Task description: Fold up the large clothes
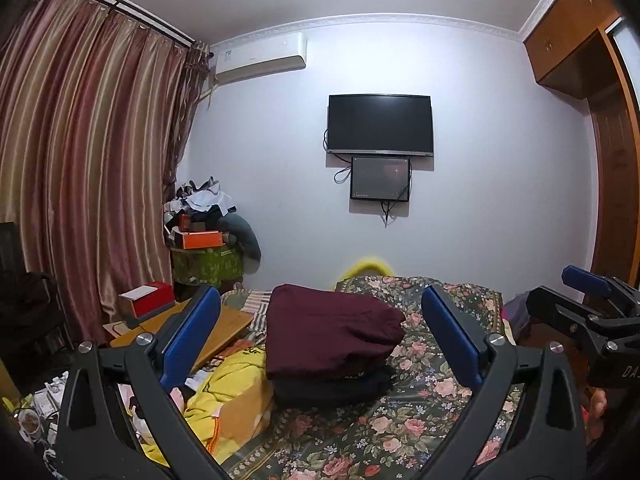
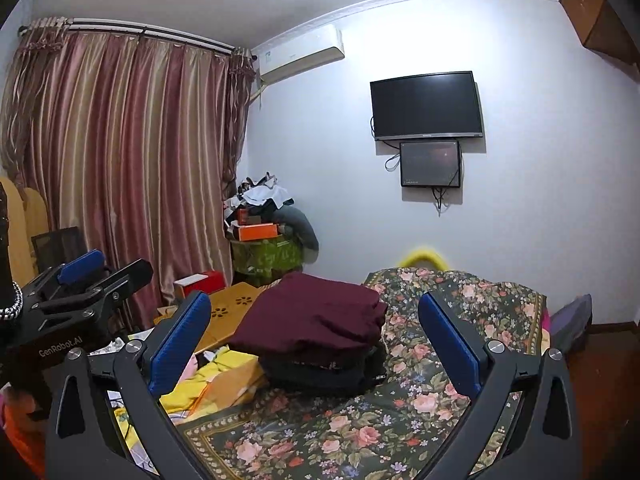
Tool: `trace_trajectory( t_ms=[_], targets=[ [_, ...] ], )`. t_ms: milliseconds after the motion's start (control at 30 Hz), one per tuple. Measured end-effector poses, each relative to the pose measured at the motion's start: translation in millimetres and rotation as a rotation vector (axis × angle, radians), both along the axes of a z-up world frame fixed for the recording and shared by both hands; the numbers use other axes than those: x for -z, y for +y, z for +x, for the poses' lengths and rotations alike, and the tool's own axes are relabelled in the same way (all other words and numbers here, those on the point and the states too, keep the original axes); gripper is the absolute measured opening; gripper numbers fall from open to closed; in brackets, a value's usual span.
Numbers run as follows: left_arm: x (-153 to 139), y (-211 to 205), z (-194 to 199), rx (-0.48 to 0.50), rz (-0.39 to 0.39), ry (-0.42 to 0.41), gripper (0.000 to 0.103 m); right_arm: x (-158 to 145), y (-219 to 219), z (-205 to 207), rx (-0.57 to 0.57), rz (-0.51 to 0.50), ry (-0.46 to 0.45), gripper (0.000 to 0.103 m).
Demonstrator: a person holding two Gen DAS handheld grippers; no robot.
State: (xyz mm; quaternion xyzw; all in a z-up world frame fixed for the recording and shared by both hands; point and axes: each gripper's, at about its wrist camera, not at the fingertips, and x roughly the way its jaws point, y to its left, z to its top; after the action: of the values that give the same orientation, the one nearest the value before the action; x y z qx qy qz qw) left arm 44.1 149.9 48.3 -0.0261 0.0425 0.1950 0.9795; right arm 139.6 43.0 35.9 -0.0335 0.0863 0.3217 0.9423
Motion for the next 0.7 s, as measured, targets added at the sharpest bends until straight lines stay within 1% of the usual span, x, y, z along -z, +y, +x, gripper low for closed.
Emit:
trace_trajectory(
  t_ms=[367,700],
  targets=[
    [6,-2,13,0.012,0.004,0.031,0.102,1,0,2,0.006,-0.009,0.021,0.103],
    [9,-1,20,0.015,-0.005,0.042,0.102,1,1,6,0.006,-0.016,0.039,0.103]
  ],
)
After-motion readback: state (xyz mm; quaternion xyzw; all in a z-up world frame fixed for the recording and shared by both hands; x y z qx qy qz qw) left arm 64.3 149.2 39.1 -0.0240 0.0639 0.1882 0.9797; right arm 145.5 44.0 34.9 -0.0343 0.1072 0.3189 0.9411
